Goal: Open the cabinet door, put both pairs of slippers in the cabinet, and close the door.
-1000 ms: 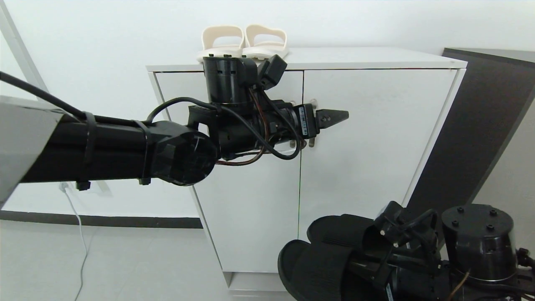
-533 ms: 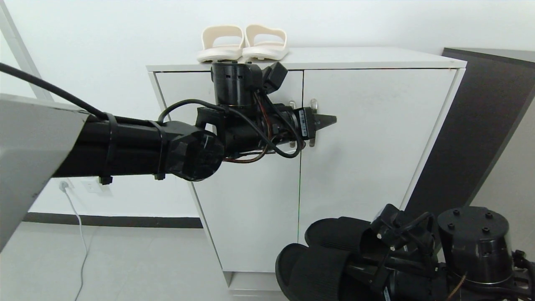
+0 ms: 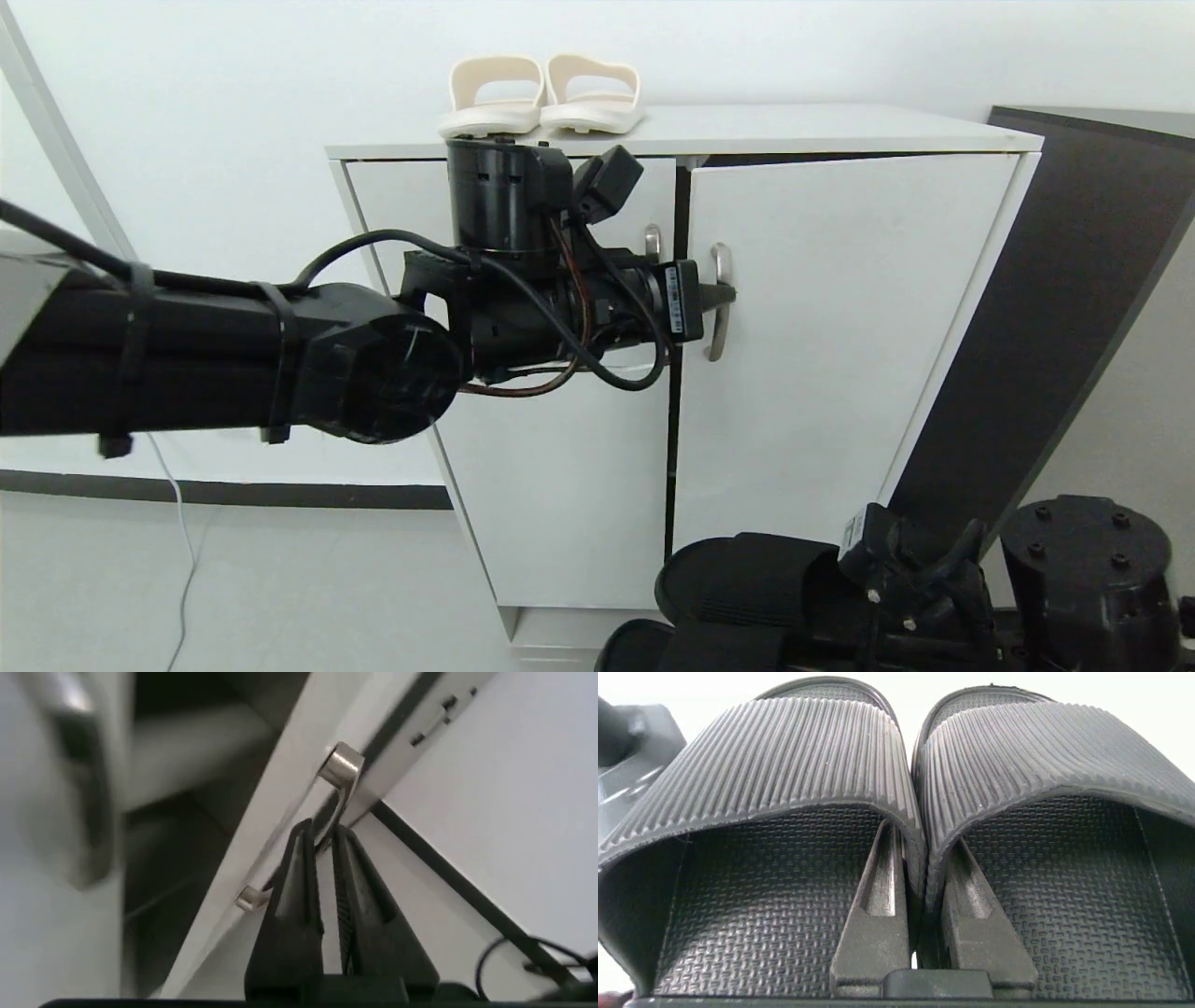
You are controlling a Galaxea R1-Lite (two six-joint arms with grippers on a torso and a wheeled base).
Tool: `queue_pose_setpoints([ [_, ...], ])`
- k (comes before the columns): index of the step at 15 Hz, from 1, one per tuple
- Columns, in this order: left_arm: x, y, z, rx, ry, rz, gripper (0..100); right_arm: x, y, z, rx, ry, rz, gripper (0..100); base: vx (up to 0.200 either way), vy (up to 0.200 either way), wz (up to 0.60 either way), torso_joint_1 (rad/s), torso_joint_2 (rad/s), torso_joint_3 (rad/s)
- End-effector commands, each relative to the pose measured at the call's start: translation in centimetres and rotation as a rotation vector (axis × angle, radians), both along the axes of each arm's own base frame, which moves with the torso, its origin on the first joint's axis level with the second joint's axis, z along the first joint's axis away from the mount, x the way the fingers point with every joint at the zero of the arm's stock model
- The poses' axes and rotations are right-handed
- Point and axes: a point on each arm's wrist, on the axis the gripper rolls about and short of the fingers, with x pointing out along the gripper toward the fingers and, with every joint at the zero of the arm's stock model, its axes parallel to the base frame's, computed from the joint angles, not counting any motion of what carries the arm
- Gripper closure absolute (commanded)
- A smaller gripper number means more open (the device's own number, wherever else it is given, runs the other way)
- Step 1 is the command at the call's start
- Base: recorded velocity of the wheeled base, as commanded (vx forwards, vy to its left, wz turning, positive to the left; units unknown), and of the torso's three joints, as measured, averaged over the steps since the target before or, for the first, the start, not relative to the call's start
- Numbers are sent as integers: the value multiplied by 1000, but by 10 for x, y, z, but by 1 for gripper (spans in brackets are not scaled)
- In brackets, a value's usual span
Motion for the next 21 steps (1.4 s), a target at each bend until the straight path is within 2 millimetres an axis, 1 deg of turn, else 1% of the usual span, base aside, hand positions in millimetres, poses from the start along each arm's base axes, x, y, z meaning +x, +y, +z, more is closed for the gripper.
queue_pose_setpoints([
  [1,-27,11,13,-14,-19,-22,100,-3,-2,1,6,-4,9,100,0,0,0,0,0,0],
  [2,-32,12,13,-14,-19,-28,100,-3,-2,0,2,-3,8,100,0,0,0,0,0,0],
  [4,-53,27,12,-6,-9,-34,100,-3,-1,0,-6,-10,10,100,0,0,0,0,0,0],
  [5,-59,32,12,-7,-10,-34,100,-3,-1,-1,-8,-10,11,100,0,0,0,0,0,0],
  [6,-61,34,10,-24,-21,-32,100,-3,-1,-2,-11,-7,14,100,0,0,0,0,0,0],
  [8,-56,34,7,-69,-35,-20,100,-3,1,-3,-14,-4,20,100,0,0,0,0,0,0],
  [9,-43,33,0,-108,-38,3,100,-5,1,-3,-14,-4,27,100,0,0,0,0,0,0],
  [11,-25,32,-9,-109,-33,31,100,-6,2,-2,-14,-6,29,100,0,0,0,0,0,0],
  [13,-7,33,-14,-104,-27,64,100,-6,2,-3,-16,-4,31,100,0,0,0,0,0,0],
  [14,-2,34,-17,-102,-24,75,100,-6,2,-3,-16,-4,32,100,0,0,0,0,0,0],
  [15,9,34,-21,-98,-20,90,100,-6,3,-3,-17,-3,34,100,0,0,0,0,0,0],
  [18,21,27,-22,-103,-28,91,100,-7,4,-6,-27,6,40,100,0,0,0,0,0,0],
  [21,17,17,-18,-109,-36,62,100,-8,6,-10,-41,16,52,100,0,0,0,0,0,0],
])
